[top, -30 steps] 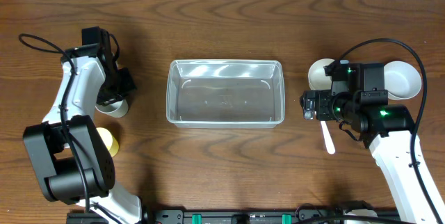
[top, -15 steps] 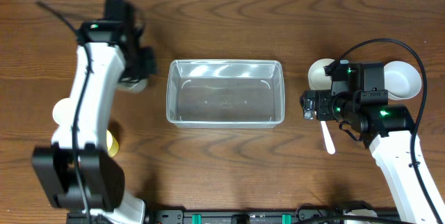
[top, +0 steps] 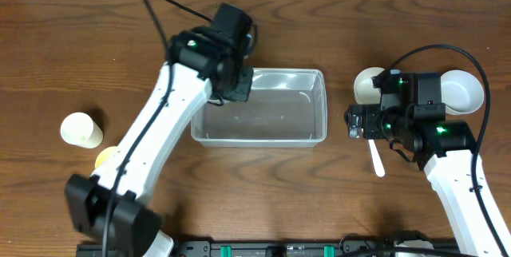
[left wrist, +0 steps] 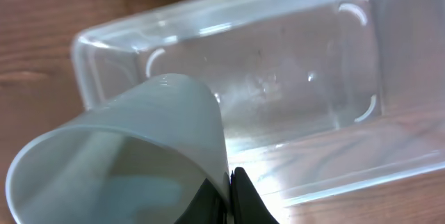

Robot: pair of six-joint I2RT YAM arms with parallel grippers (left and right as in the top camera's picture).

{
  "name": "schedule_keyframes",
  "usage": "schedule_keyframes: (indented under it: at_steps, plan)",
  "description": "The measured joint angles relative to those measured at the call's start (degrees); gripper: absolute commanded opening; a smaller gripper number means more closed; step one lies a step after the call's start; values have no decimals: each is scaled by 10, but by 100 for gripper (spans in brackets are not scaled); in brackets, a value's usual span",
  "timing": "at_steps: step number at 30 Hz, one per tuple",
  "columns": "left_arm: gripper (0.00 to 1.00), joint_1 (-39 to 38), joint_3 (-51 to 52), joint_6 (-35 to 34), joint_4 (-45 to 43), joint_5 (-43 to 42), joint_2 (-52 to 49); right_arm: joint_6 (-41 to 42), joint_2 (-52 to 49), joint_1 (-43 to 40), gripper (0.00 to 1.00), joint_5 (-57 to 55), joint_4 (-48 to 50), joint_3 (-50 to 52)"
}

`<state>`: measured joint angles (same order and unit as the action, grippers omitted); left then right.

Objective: Pack container
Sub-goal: 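Carry the white cup with the left gripper into the container's back-left corner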

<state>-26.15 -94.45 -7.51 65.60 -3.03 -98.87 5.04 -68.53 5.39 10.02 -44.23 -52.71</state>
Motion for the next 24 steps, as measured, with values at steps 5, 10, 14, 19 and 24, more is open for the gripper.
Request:
schedule_keyframes:
  at_steps: [5,10,14,19,24]
  plan:
    - [6,6,10,0,-2,0,-66,0,0,0,99,1,-4,0]
    - [6,27,13,1,-28,0,-119,0,0,0,99,1,-4,0]
    - [6,43,13,5,-48,0,-140,0,0,0,99,1,-4,0]
    - [6,49,13,15,-65,0,-169,0,0,0,99,1,-4,0]
    - [30,47,13,22,-67,0,-176,0,0,0,99,1,-5,0]
